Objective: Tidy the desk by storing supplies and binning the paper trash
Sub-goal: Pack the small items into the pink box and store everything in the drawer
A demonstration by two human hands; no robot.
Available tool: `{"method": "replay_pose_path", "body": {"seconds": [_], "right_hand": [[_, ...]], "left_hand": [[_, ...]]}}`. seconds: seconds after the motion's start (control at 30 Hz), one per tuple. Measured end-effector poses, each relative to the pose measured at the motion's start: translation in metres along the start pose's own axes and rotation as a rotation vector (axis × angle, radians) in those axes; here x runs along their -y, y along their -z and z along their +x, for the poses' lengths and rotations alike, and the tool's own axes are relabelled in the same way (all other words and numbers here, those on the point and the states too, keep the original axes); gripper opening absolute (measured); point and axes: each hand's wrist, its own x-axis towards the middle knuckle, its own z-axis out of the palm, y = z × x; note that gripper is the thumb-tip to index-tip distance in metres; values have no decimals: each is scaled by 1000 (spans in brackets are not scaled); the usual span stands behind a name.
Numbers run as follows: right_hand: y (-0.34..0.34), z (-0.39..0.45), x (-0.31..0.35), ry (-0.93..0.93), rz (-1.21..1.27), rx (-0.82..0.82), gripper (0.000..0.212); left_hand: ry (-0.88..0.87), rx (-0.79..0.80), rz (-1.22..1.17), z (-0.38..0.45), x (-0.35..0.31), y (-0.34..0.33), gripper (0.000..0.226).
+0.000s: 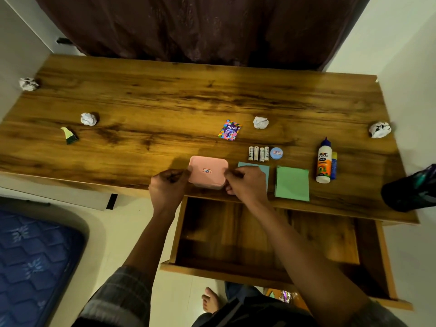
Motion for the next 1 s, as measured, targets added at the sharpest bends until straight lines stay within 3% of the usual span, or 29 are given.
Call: {"method": "replay_pose_path", "body": {"seconds": [0.07, 0.13, 0.27, 0.4, 0.53, 0.6, 0.67, 0.73, 0.83, 1.0], "right_hand": [[3, -9, 1, -25, 20, -48, 43], [13, -27, -1, -59, 105, -59, 59], [50, -89, -31, -147, 296, -12, 54], [87, -161, -94, -561, 501, 32, 48], [110, -210, -119, -907, 796, -167, 39], [116, -222, -121, -1005, 941, -267, 51], [118, -227, -116, -1134, 1079, -407, 70], [119, -226, -122, -1203, 1268, -409, 95], [113, -217, -144, -1050, 1440, -261, 120], [110, -197, -159, -884, 1438, -227, 144]], "left_hand": [[42, -31, -37, -8, -2, 4, 60], [93, -73, -200, -25, -9, 10, 43], [225, -97, -421, -71, 1, 38, 28], [711, -63, -542, -123, 64, 58, 38], [1216, -75, -715, -173, 98, 67, 63], [1423, -72, -914, -187, 101, 65, 84], [1451, -12, -1078, -193, 99, 59, 100], [1362, 98, -1152, -190, 92, 52, 110], [1239, 253, -1194, -172, 79, 43, 110], [1136, 433, -1099, -143, 77, 41, 111]]}}
